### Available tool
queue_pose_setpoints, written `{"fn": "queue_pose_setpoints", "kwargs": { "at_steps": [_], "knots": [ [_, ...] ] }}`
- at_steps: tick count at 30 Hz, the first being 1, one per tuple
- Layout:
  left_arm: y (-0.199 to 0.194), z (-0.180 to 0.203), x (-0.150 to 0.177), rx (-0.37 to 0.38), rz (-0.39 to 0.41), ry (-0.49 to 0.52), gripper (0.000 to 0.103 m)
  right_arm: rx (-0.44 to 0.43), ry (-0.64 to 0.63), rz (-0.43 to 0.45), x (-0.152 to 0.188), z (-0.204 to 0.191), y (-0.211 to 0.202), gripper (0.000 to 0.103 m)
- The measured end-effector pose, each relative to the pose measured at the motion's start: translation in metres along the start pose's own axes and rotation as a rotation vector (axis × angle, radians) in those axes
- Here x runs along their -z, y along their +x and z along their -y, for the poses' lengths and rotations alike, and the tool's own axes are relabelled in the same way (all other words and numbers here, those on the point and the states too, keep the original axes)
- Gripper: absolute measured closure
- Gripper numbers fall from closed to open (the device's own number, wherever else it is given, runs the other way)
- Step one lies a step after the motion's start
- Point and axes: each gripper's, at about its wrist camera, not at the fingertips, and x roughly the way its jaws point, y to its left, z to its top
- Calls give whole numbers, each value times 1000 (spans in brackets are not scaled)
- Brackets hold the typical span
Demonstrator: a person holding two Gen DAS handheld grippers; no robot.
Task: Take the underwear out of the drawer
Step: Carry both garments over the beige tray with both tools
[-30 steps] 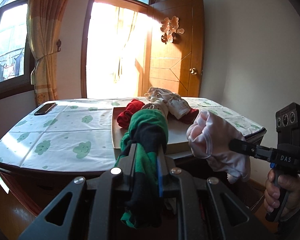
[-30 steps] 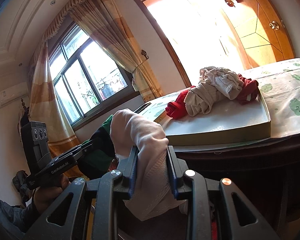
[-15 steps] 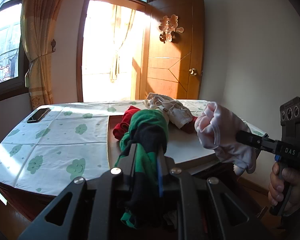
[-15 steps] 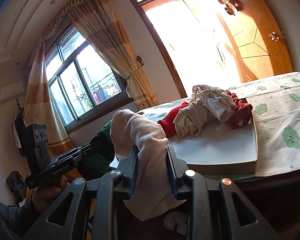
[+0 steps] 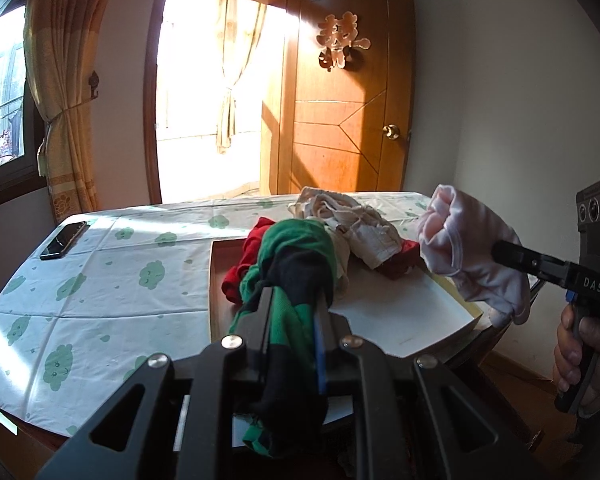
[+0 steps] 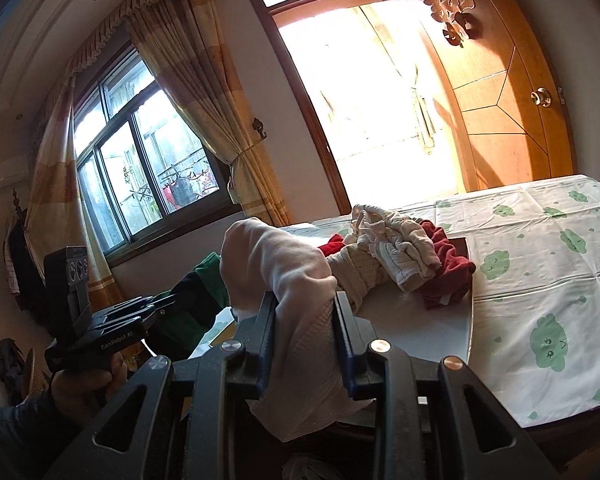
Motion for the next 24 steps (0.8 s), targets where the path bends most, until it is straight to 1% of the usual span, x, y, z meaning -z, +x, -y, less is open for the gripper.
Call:
{"fn": "queue_pose_setpoints", "kwargs": {
  "at_steps": [7, 12, 16, 24],
  "knots": [
    [33, -11, -10, 20, -68, -73, 89, 72, 30, -39, -12, 27, 18, 74],
    [56, -22, -12, 34, -123, -159, 89, 136, 72, -86, -18, 51, 34, 74],
    [72, -29, -9, 34, -167, -206, 89, 170, 101, -115, -17, 64, 44, 74],
    [80, -32, -2, 7, -205, -208, 89, 211, 132, -160, -8, 78, 54, 74]
  ]
}}
